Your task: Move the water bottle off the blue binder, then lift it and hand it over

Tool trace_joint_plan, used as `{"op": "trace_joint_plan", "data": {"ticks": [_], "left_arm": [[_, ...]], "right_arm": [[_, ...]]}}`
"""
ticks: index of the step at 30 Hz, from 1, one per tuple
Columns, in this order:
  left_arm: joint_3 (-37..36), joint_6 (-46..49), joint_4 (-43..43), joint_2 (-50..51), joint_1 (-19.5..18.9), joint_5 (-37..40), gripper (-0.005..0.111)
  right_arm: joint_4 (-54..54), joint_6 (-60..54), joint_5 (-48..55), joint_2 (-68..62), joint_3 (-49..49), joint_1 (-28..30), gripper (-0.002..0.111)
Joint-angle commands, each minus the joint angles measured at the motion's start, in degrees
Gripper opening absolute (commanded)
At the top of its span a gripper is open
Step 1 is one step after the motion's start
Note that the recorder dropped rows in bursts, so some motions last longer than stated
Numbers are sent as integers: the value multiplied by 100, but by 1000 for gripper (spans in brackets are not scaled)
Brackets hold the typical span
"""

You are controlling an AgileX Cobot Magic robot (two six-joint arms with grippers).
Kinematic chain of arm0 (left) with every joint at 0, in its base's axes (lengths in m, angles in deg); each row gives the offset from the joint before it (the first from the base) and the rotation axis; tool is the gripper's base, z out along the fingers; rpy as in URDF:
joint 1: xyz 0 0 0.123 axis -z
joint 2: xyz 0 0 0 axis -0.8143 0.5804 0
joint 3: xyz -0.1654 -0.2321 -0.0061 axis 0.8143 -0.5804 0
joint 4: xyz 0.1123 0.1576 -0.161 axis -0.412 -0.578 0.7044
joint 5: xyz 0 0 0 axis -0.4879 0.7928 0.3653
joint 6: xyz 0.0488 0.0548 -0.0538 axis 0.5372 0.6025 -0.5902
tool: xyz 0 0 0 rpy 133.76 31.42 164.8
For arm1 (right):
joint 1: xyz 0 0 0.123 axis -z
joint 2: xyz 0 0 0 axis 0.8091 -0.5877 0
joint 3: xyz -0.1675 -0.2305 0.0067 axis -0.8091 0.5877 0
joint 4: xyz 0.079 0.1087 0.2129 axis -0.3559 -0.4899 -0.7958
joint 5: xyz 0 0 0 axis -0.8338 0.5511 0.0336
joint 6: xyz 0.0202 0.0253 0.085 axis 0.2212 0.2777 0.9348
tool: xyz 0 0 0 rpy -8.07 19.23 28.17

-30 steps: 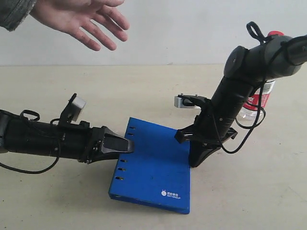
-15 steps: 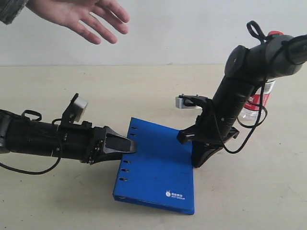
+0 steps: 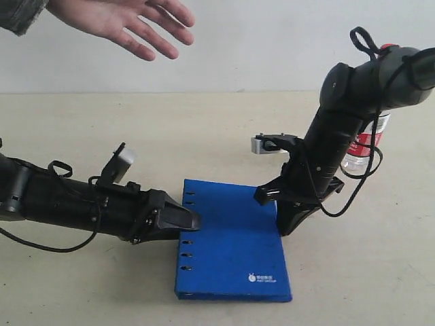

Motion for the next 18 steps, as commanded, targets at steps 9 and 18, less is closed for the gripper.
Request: {"op": "trace_joint_plan", "data": {"ticks": [9, 18], "left_arm": [[63, -73, -10, -16, 193, 102, 27], [63, -73, -10, -16, 193, 85, 44]], "right_arm": [[665, 598, -630, 1392, -19, -145, 0], [999, 425, 212, 1283, 390, -145, 12]]}}
